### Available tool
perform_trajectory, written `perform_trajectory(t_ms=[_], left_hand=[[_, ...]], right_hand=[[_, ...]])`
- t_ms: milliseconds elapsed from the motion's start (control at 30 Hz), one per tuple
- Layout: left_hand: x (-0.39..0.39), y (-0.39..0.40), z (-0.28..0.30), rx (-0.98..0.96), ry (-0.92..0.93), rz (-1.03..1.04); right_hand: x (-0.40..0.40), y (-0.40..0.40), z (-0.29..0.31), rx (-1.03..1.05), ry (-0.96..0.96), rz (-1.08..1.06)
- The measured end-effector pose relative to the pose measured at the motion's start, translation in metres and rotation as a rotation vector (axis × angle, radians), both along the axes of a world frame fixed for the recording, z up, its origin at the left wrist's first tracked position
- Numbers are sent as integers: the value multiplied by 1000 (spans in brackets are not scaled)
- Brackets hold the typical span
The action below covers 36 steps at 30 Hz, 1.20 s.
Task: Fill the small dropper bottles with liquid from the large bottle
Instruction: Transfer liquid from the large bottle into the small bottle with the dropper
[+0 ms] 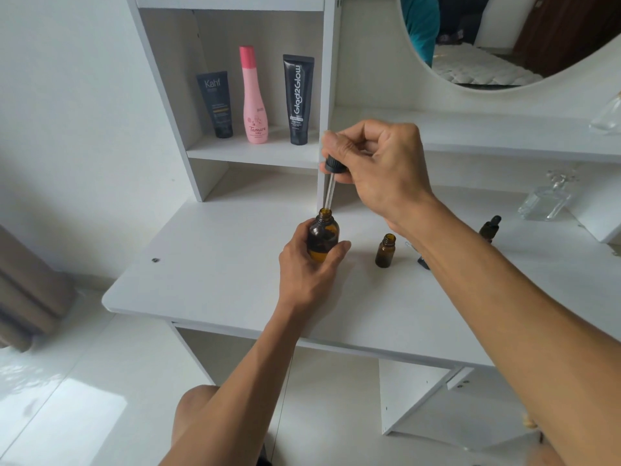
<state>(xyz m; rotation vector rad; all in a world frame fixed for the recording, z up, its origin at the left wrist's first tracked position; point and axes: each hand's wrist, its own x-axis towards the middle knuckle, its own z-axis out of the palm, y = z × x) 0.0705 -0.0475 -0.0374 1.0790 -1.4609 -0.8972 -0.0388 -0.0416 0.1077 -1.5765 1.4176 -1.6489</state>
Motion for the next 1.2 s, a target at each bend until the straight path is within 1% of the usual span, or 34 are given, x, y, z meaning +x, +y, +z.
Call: perform_trajectory(t_ms=[100,233,767,967,1200], left_hand=[[0,0,0,-1,-3,-1],[0,-2,-1,-9,-8,2],[1,-2,-3,-15,-20,-9],[1,-1,-1,-25,-40,4],[1,1,1,-4,-18,5]], right_hand=[[1,-1,-12,12,88,-11],[2,0,-24,20,130,-14],[4,4,-33,47,115,-9],[3,6,-28,72,50,2],[1,9,-8,26,-101,-2]])
